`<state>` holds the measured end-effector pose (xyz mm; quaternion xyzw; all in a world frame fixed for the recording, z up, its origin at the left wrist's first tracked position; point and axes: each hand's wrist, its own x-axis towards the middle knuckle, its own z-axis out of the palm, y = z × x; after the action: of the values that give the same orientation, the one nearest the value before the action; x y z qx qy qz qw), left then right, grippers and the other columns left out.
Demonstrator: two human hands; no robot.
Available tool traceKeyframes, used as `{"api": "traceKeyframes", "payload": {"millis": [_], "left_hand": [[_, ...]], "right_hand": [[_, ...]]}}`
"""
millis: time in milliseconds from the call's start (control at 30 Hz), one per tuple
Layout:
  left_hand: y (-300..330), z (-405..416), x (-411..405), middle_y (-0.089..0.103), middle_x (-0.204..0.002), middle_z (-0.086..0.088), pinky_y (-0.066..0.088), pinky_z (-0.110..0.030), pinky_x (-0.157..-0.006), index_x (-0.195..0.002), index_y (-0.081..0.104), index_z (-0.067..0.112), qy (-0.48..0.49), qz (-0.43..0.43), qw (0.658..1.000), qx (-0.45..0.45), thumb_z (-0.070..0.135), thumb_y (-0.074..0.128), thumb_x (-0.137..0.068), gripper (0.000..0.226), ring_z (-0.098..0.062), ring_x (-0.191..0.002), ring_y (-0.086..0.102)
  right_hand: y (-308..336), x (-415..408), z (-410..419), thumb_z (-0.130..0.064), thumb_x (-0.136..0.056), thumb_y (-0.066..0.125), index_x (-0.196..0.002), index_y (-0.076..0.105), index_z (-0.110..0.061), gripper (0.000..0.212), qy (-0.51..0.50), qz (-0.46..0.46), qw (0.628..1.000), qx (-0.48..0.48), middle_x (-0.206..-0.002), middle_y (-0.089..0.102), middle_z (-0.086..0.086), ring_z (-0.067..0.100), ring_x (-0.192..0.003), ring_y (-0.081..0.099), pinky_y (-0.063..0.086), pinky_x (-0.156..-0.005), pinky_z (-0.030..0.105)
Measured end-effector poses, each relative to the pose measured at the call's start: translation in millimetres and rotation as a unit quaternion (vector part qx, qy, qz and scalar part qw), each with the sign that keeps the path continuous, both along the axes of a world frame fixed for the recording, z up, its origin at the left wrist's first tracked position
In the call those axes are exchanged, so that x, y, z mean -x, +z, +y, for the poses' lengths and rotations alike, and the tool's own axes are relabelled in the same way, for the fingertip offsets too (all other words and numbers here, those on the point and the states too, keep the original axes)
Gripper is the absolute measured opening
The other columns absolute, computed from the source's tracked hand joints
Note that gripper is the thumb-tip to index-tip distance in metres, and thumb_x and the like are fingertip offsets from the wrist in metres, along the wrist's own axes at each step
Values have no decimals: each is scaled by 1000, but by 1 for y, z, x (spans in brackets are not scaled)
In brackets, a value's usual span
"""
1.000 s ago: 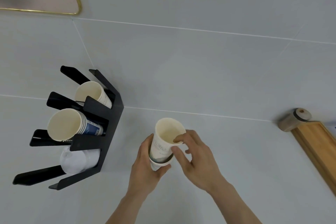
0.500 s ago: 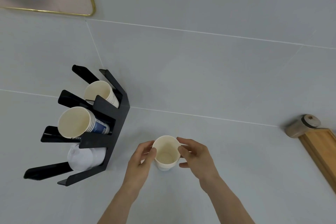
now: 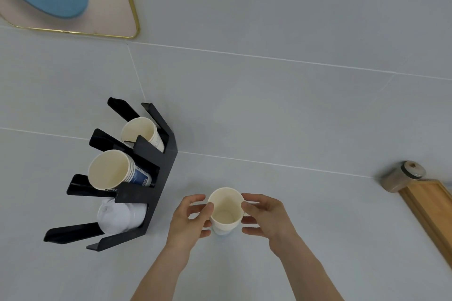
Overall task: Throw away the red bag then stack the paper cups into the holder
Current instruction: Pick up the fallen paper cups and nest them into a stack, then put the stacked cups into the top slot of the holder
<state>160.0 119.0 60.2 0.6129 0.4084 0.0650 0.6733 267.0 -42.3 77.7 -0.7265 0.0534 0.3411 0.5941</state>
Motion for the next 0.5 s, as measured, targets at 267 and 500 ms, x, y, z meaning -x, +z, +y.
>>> {"api": "traceKeyframes", "payload": {"millis": [267, 500], "left_hand": [[21, 2, 0, 70, -109, -6, 64, -41, -79, -116, 62, 25, -3, 18, 1000, 22, 24, 72, -90, 27, -26, -86, 74], [79, 34, -10, 70, -107, -9, 63, -40, -78, -120, 60, 21, -16, -32, 999, 34, 15, 62, -93, 27, -25, -87, 73]], "right_hand": [[15, 15, 10, -12, -92, 68, -104, 76, -19, 16, -35, -23, 999, 21, -105, 76, 15, 37, -93, 77, 67, -76, 43], [77, 11, 33, -22, -95, 64, -109, 74, -19, 17, -29, -87, 996, 11, -103, 76, 12, 24, -75, 74, 66, -79, 44]]}}
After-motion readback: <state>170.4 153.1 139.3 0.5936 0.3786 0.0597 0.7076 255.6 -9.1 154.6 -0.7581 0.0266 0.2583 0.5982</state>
